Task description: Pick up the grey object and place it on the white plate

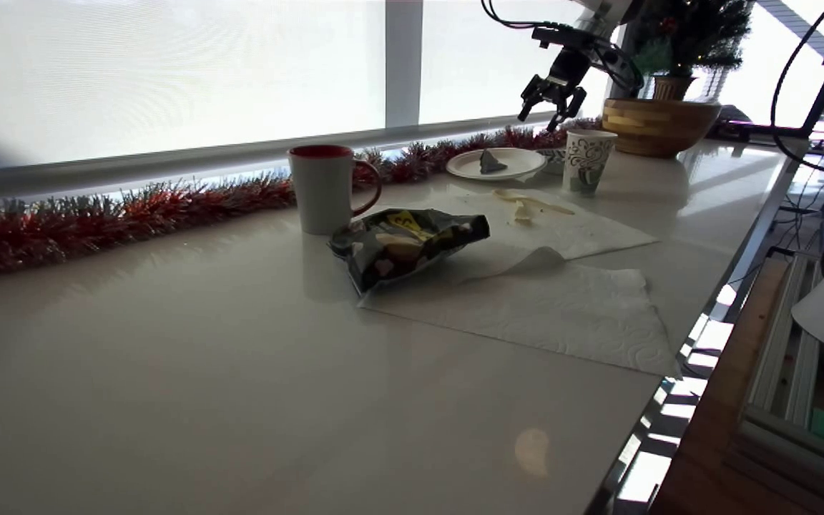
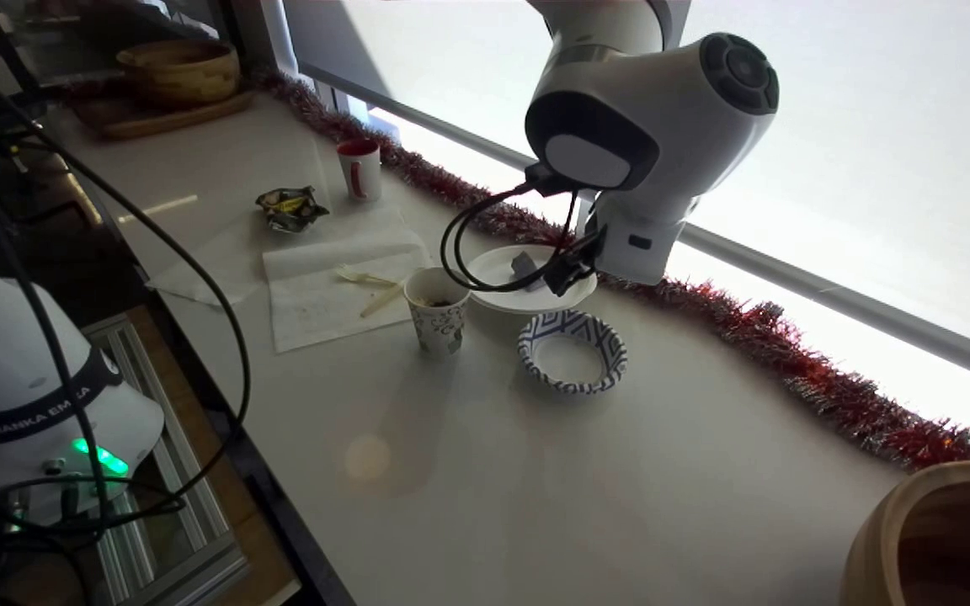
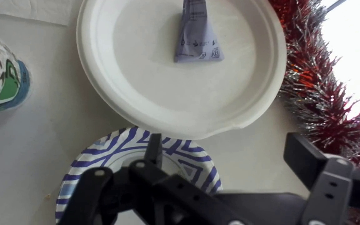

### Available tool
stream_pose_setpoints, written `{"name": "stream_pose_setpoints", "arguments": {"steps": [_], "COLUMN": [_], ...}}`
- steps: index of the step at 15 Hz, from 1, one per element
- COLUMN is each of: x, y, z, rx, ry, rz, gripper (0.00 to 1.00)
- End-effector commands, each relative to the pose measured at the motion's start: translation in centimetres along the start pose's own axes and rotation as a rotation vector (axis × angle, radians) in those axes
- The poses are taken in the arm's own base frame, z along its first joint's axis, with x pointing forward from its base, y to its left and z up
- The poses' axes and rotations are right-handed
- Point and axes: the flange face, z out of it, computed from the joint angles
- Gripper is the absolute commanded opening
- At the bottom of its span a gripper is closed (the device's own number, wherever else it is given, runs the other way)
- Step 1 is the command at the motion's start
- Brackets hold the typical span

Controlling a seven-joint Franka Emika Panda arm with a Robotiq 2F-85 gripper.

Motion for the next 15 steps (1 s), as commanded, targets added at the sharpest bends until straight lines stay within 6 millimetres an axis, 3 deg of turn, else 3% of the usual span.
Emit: {"name": "stream_pose_setpoints", "arguments": {"steps": [1,5,15], "x": [0.2,0.7,-0.1], "y": [-1.0,-1.9,-3.4], "z": [0.8,1.8,4.0], "rx": [0.026,0.103,0.278], "ry": [0.046,0.079,0.124], "rz": [0.054,0.107,0.278], "gripper": [1.0,1.0,1.0]}}
